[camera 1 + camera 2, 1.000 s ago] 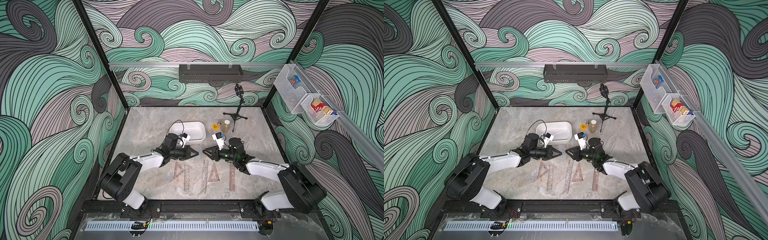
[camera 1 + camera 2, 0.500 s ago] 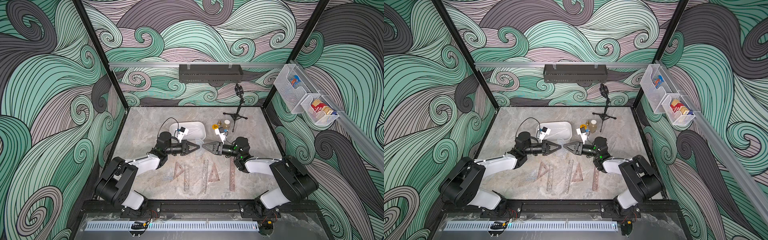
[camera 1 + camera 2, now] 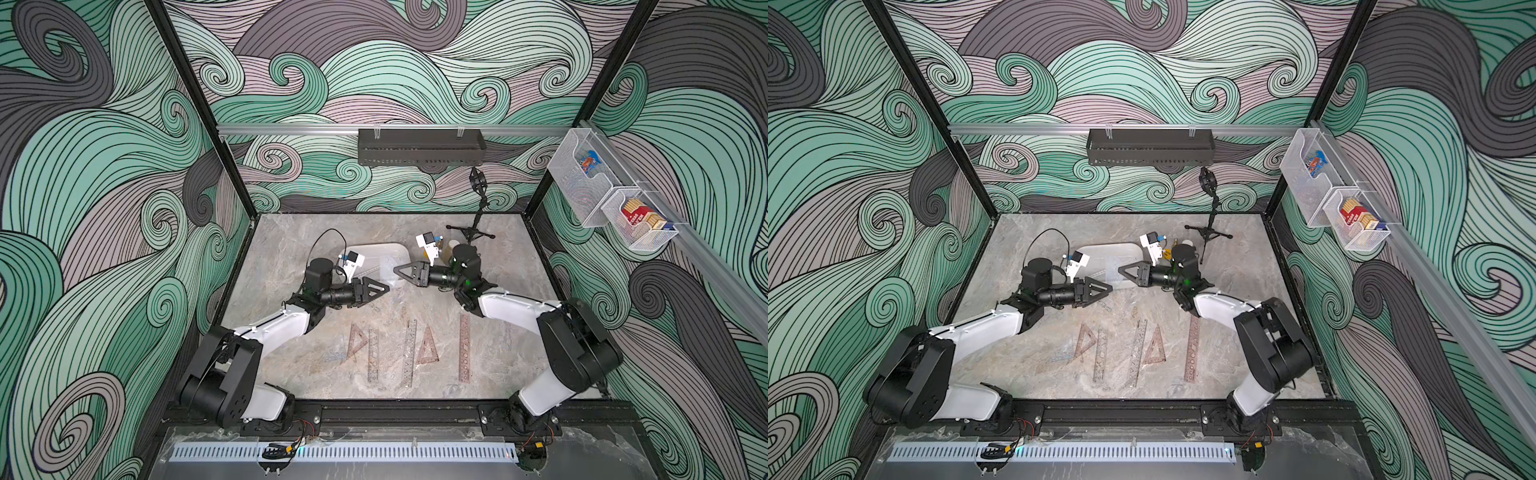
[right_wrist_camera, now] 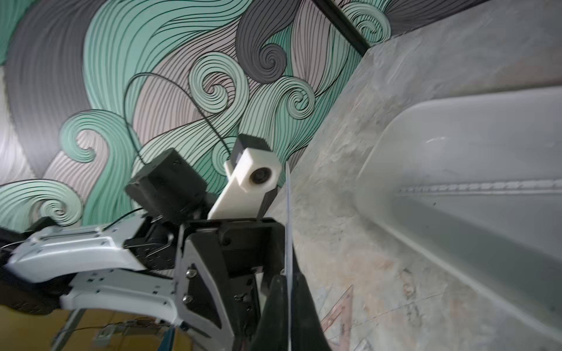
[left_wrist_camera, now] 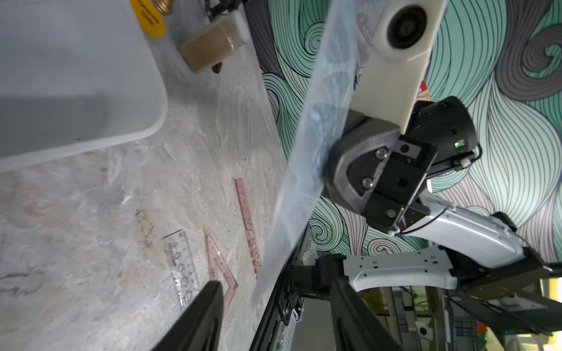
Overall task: Put the scattered rulers into the storage box
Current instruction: Pick up the ruler from the center of the board, then place the ruler in the storage box.
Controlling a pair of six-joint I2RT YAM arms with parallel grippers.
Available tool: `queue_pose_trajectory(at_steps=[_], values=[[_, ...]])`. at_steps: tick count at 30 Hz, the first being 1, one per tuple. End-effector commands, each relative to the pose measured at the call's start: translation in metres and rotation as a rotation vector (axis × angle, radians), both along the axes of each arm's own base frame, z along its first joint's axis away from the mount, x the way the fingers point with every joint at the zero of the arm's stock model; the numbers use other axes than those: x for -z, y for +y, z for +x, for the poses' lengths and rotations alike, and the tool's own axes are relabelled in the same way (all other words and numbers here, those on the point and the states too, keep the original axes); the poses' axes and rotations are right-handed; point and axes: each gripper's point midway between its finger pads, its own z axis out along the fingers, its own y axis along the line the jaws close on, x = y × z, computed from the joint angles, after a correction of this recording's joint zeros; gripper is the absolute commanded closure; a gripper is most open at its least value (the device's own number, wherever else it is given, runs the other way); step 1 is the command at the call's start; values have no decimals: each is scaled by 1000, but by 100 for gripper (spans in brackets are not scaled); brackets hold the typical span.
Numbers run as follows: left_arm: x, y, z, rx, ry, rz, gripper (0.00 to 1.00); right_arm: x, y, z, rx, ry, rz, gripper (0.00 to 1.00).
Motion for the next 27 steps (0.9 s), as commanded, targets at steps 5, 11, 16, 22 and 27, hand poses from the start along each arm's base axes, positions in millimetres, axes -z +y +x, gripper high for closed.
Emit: queue_pose_trajectory(at_steps=[5,11,16,22,27], values=[[42,64,27,-201,37,303,33,76,17,81,93,-26,-340,100],[55,74,32,-223,59,339,33,103,39,107,104,-18,-409,100],[61,74,30,-217,72,344,33,122,50,106,74,20,-434,100],[64,75,29,-214,75,348,33,137,53,100,57,51,-448,100],[64,74,29,-211,76,347,33,147,51,100,58,62,-468,95]])
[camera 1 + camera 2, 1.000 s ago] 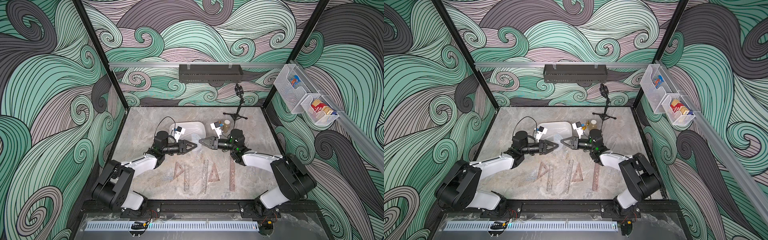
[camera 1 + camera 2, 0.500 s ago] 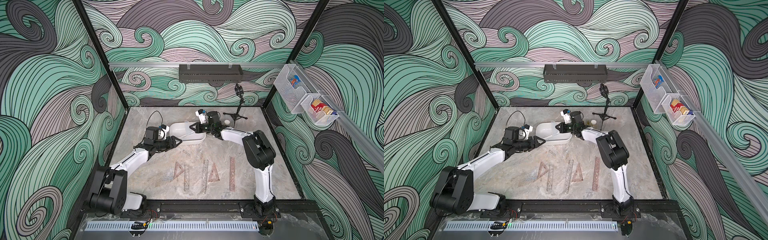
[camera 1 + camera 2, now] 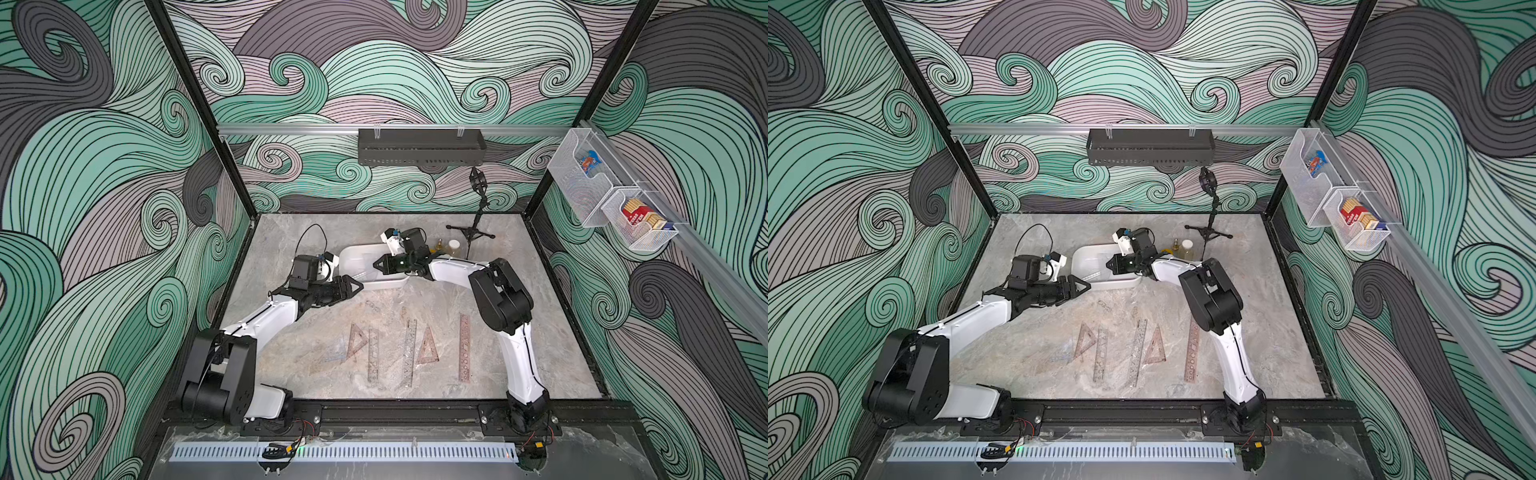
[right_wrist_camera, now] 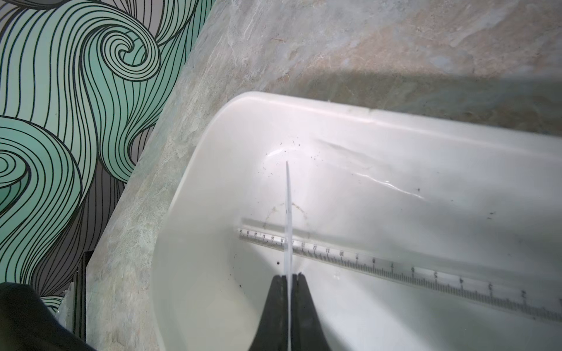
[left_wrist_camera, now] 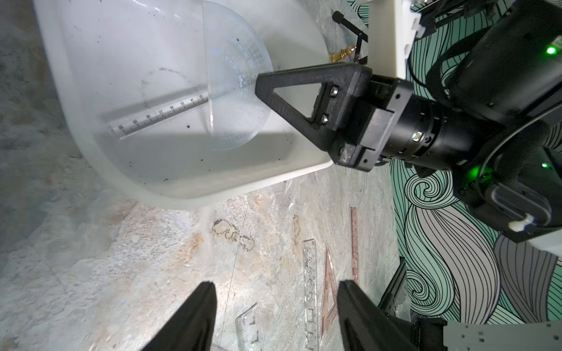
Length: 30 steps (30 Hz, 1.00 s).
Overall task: Put the scattered rulers into the storage box
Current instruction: Place the ruler in the storage box.
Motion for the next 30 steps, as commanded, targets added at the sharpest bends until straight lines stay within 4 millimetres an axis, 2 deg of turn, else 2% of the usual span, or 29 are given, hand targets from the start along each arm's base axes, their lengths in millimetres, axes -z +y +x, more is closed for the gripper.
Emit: queue_pose_trajectory(at_steps=[1,9,20,23,27,30], values=[[4,3,1,6,-1,20,33,9,0,3,-1,-1,-30,95],[-1,-2,3,17,-5,-19,33,15,-3,10,2,5,-58,91],[0,-2,2,10,2,-18,33,3,-12,19,17,-30,-90,82],[0,-2,2,12,2,-16,33,-8,-11,20,12,-48,-88,77],[1,-1,0,15,6,-14,33,-33,-12,19,8,-80,-82,72],[0,-5,-3,25,9,-22,33,-57,-19,3,14,-101,-78,71]])
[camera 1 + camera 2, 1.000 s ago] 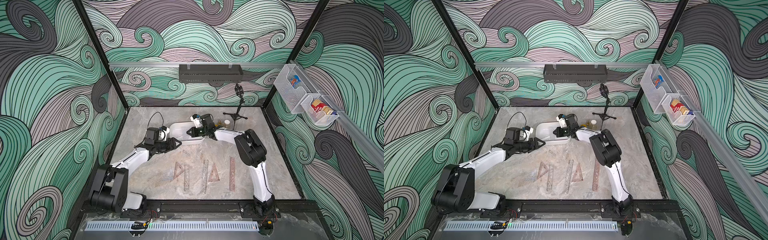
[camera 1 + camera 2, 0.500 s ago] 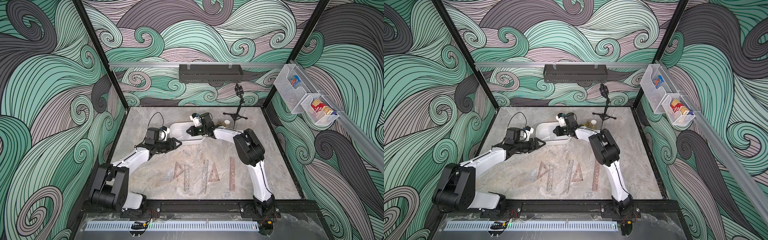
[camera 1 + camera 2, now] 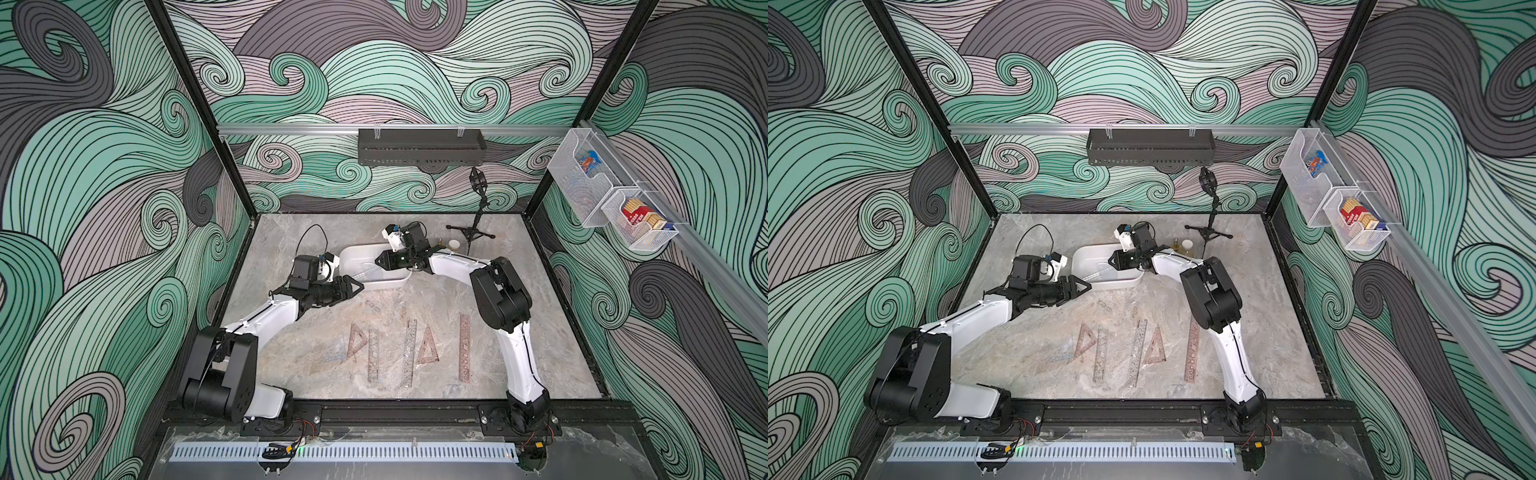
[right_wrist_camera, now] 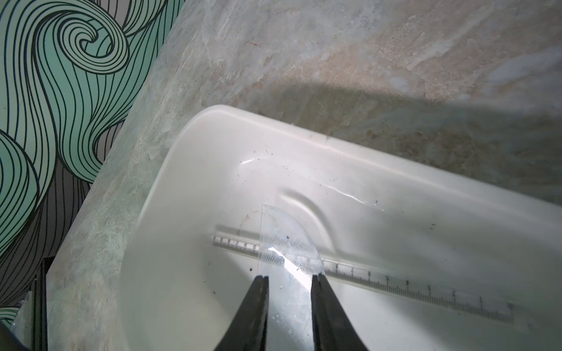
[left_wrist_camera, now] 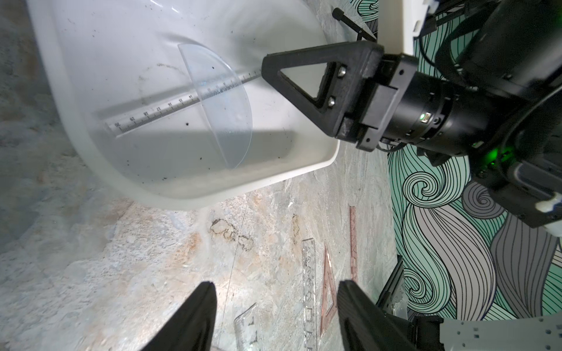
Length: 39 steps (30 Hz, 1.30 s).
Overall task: Put the scattered rulers into the storage box
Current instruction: Place the ruler in the storage box, then pick up the ruler from the center of the board.
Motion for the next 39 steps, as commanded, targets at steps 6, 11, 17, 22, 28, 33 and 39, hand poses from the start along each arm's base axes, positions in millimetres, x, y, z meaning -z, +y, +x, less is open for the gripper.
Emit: queue_pose_trajectory(at_steps=[6,11,17,22,28,33,39], values=[[-4,-23,-28,64,-2,-16,33,-53,-51,-104,40,-81,-99,70],[3,-43,-59,88,16,-72,32,-28,-81,-202,45,-42,-143,69],[17,-68,-90,140,62,-121,33,-6,-92,-268,27,-13,-118,67],[22,-67,-94,134,65,-116,32,12,-94,-288,19,6,-124,61],[29,-71,-100,151,95,-127,32,26,-95,-289,21,21,-135,60],[34,-68,-99,156,91,-92,32,36,-89,-286,12,21,-137,59],[38,-69,-98,168,100,-76,32,51,-91,-283,24,39,-181,59]])
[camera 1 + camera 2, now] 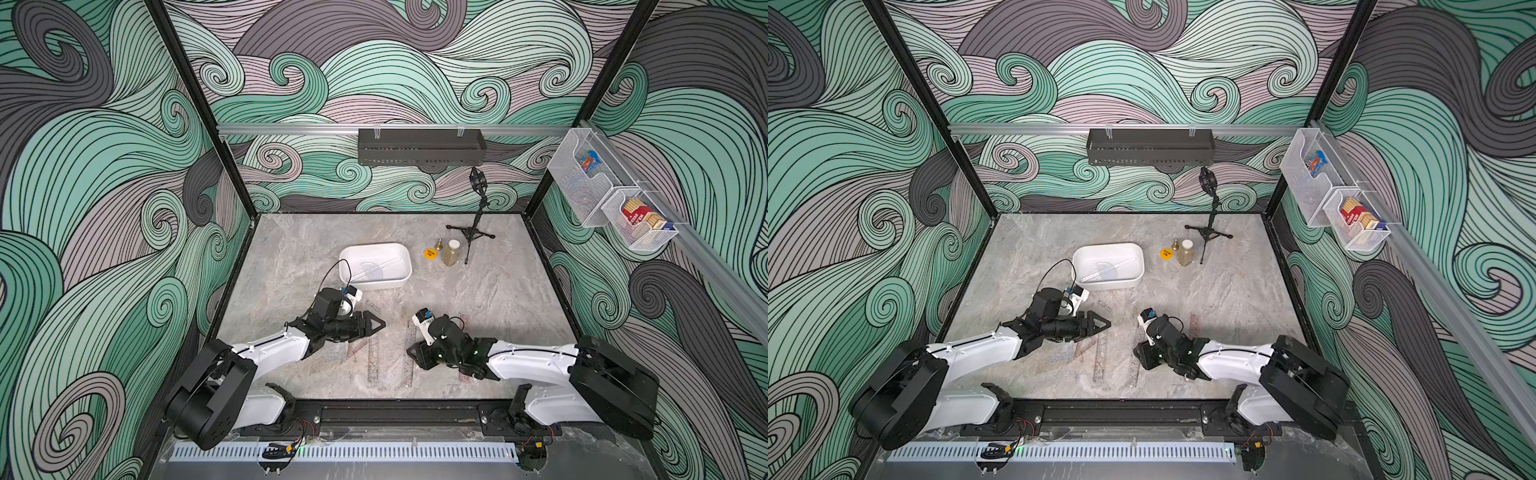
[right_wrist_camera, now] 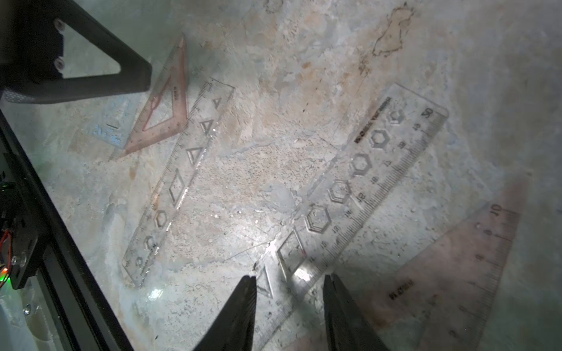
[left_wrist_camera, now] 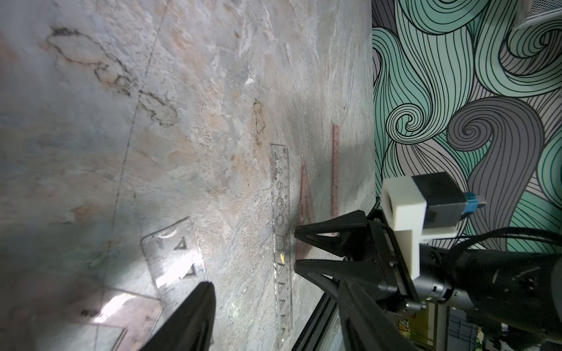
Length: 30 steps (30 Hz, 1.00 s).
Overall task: Put the scattered rulers into the storage box
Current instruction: Pick up the ruler from the center of the board.
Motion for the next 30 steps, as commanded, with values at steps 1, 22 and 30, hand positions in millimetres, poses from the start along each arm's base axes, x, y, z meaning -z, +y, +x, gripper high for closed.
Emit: queue_pose_trajectory(at_steps=[1,22,30], values=[[-1,-4,2,24,-15,14,32,-1,3,6,17,-22,4,59],[10,-3,-3,53,16,28,35,-31,39,11,-84,-21,151,62],[-3,0,-2,29,-16,18,35,-21,25,-44,-183,-65,75,70]])
